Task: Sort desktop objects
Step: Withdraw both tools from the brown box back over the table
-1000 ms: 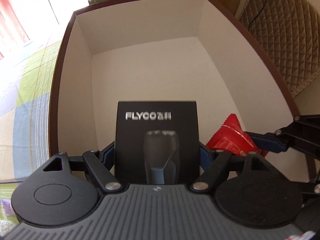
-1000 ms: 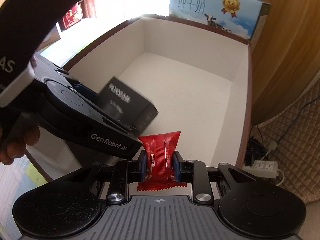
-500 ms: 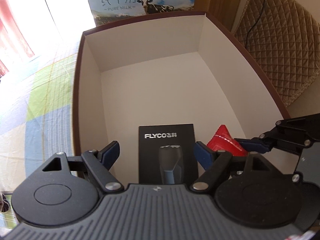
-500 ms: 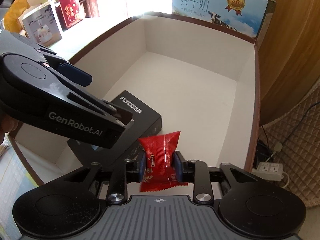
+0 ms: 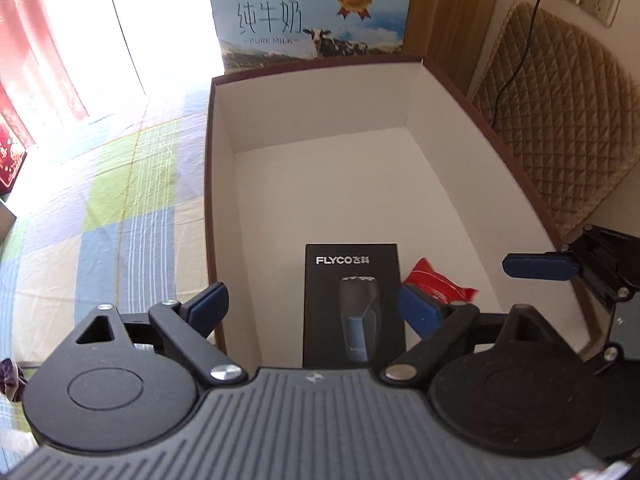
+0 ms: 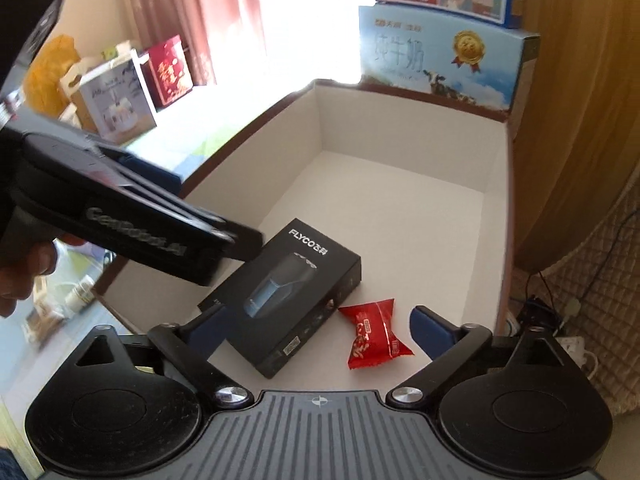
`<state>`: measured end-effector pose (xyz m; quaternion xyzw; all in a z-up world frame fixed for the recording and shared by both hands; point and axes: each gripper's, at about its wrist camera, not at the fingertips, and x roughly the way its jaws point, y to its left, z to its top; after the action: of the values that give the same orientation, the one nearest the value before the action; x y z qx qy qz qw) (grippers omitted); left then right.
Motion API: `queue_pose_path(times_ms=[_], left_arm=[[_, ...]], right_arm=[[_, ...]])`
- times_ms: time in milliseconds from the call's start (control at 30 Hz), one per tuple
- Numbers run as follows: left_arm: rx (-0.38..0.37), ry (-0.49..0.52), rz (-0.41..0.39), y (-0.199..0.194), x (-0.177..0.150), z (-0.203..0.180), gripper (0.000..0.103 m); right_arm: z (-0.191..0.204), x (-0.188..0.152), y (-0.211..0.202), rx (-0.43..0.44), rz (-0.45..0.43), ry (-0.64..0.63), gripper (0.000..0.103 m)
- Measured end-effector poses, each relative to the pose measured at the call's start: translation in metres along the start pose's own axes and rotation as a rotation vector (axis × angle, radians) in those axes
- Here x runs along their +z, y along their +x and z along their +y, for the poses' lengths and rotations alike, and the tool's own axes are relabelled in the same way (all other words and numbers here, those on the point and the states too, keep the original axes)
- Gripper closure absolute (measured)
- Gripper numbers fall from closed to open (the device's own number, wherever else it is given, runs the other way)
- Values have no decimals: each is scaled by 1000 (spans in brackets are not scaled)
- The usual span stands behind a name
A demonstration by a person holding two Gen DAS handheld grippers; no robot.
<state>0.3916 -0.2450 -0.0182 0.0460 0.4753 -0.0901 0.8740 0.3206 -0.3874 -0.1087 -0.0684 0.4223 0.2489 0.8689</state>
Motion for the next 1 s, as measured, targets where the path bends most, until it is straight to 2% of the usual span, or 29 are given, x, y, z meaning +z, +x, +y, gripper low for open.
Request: queue_pose_path(times_ms=[133, 533, 1000], left_arm=[[16, -14, -29, -21, -9, 4, 11], [49, -88, -72, -73, -45, 20, 10], [69, -116, -97, -114, -85, 29, 10]], right_arm=[[4, -3, -14, -8, -23, 35, 2], [12, -19, -46, -33, -67, 149, 2], [40, -33, -75, -17, -117, 160, 2]])
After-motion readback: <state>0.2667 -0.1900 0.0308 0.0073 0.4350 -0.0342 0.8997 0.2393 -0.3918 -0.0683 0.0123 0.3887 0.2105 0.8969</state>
